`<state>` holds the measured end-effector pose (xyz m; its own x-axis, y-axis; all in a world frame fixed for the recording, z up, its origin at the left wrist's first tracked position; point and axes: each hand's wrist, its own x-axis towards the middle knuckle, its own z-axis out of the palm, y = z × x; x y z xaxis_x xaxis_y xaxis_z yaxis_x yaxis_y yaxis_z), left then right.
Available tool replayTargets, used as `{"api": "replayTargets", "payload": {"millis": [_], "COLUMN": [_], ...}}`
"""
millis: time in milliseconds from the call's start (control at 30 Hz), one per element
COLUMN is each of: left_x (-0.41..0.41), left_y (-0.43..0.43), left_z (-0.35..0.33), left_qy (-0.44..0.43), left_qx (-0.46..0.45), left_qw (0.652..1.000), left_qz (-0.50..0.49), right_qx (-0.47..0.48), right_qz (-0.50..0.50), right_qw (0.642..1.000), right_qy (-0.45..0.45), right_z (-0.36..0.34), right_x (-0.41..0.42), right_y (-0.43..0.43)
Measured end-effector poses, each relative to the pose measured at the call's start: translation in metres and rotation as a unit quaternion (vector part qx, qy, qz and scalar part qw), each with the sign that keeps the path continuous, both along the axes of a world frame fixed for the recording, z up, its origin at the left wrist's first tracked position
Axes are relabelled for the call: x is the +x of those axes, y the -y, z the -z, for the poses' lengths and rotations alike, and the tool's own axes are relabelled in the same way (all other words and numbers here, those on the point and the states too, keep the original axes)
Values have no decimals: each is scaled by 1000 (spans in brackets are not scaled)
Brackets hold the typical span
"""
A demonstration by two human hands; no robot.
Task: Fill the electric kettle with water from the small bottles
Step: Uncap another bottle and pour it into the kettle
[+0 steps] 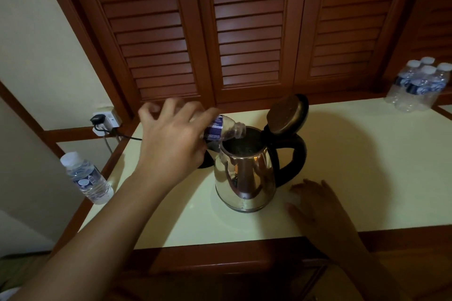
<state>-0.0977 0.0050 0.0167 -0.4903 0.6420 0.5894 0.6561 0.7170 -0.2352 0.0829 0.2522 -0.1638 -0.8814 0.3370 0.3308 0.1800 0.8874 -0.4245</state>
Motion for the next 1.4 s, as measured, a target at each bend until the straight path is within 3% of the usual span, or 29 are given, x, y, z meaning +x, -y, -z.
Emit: {"api": "replayTargets", "payload": {"millis": [167,267,400,567,733,933,1100,1233,1333,1400], "left_x": [30,67,96,100,99,101,101,104,108,109], "left_y": [26,34,38,34,24,2,-15,-25,-34,-41], "left_z": [30,51,78,90,93,93,92,82,76,76], "left_qy": [145,246,360,389,411,484,512,575,659,731], "left_qx": [151,187,174,138,103,172,182,175,159,172], "left_qw": [976,942,897,893,884,825,800,752,682,613], "left_qz": [54,133,187,181,197,236,252,271,273,245], "right_qx": [-44,-201,-221,-234,-287,-293,-323,-353,-352,-360], "right_qz": [-31,-32,-80,-121,-85,-53,-64,-65,-71,-78], "right_qw": [989,973,971,965,952,950,940,928,928,925], "right_qy": [-136,-105,-47,-7,-66,-92,-96,-98,-95,-90], "right_z": [-28,-53,-82,-102,-107,-113,-115,-115,-115,-119], "right_x": [8,15,22,32,44,59,66,74,81,86], "right_y": [24,35,39,40,38,28,19,10,2,-3]}}
